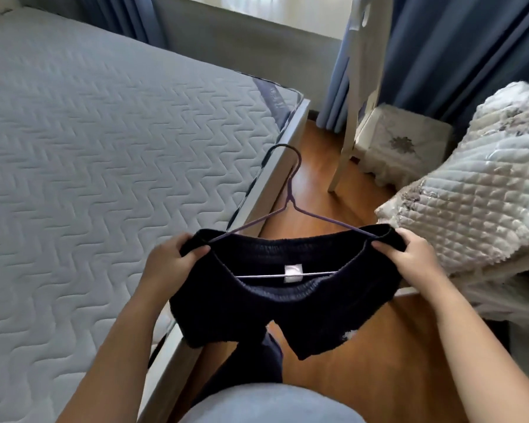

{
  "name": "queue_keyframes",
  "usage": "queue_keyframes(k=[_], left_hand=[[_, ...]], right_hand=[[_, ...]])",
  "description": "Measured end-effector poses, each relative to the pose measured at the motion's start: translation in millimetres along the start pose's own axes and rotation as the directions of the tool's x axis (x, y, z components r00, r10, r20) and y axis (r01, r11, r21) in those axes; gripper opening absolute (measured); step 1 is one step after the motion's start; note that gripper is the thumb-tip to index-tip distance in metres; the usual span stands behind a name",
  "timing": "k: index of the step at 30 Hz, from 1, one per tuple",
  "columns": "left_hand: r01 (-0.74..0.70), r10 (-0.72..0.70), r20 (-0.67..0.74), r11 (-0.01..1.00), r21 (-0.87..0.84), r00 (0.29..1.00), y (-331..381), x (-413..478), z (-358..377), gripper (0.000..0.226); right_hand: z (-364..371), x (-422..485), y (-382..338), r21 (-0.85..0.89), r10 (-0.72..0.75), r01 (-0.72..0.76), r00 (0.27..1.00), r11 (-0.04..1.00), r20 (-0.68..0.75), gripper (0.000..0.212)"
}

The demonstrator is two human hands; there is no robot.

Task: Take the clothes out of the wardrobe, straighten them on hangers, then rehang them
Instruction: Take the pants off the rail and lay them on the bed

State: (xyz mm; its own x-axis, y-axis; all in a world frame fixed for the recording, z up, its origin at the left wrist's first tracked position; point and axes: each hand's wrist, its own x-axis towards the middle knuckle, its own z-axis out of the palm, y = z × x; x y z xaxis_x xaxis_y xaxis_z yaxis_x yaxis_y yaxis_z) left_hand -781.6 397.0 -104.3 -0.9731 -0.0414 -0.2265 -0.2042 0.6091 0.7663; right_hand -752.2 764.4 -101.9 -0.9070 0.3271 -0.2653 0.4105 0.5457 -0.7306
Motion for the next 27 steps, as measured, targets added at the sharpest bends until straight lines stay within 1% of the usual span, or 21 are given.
queue_keyframes(k=[2, 5, 8, 11, 13, 15, 18, 21, 22, 25, 27], left_hand=[[0.008, -0.009, 0.031, 1.0, 0.029, 0.999, 14, 45, 0, 0.02], [-0.023, 0.013, 0.084, 0.992, 0.127, 0.996, 33, 109, 6, 0.003], [-0.056, 0.037, 0.114, 0.983, 0.173, 0.993, 56, 161, 20, 0.007], [-0.04, 0.018, 0.118, 0.982, 0.184, 0.993, 77, 203, 40, 0.012], [-0.028, 0.005, 0.117, 0.98, 0.195, 0.993, 91, 230, 56, 0.012], [-0.003, -0.014, 0.089, 0.982, 0.191, 0.996, 106, 258, 71, 0.012], [0.067, -0.068, -0.002, 0.985, 0.16, 0.998, 136, 301, 93, 0.015], [0.155, -0.146, -0.093, 0.983, 0.097, 0.985, 170, 341, 112, 0.006], [0.178, -0.168, -0.118, 0.981, 0.082, 0.979, 182, 352, 117, 0.006], [0.226, -0.212, -0.191, 0.973, 0.051, 0.958, 209, 381, 126, 0.01], [0.275, -0.264, -0.238, 0.961, 0.013, 0.935, 215, 393, 126, 0.016]], right_hand=[[-3, 37, -14, 0.014, 0.021, -0.021, 1.0, 1.0, 0.004, 0.01], [-8, 91, -25, 0.036, 0.041, -0.04, 0.999, 0.999, -0.018, 0.007], [-16, 143, -27, 0.076, 0.073, -0.071, 0.997, 0.995, -0.016, 0.007], [-28, 198, -27, 0.073, 0.097, -0.096, 0.995, 0.993, -0.002, 0.008], [-38, 239, -29, 0.066, 0.084, -0.084, 0.996, 0.994, 0.0, 0.009], [-49, 287, -35, 0.042, 0.053, -0.054, 0.998, 0.998, 0.03, 0.007], [-66, 368, -50, 0.013, -0.022, 0.021, 0.996, 1.0, 0.088, 0.011], [-87, 447, -72, -0.031, -0.104, 0.111, 0.981, 0.993, 0.161, 0.009], [-93, 470, -79, -0.043, -0.118, 0.128, 0.977, 0.991, 0.177, 0.009], [-100, 538, -103, -0.08, -0.164, 0.189, 0.954, 0.979, 0.249, 0.01], [-92, 574, -120, -0.103, -0.199, 0.241, 0.929, 0.965, 0.313, 0.008]])
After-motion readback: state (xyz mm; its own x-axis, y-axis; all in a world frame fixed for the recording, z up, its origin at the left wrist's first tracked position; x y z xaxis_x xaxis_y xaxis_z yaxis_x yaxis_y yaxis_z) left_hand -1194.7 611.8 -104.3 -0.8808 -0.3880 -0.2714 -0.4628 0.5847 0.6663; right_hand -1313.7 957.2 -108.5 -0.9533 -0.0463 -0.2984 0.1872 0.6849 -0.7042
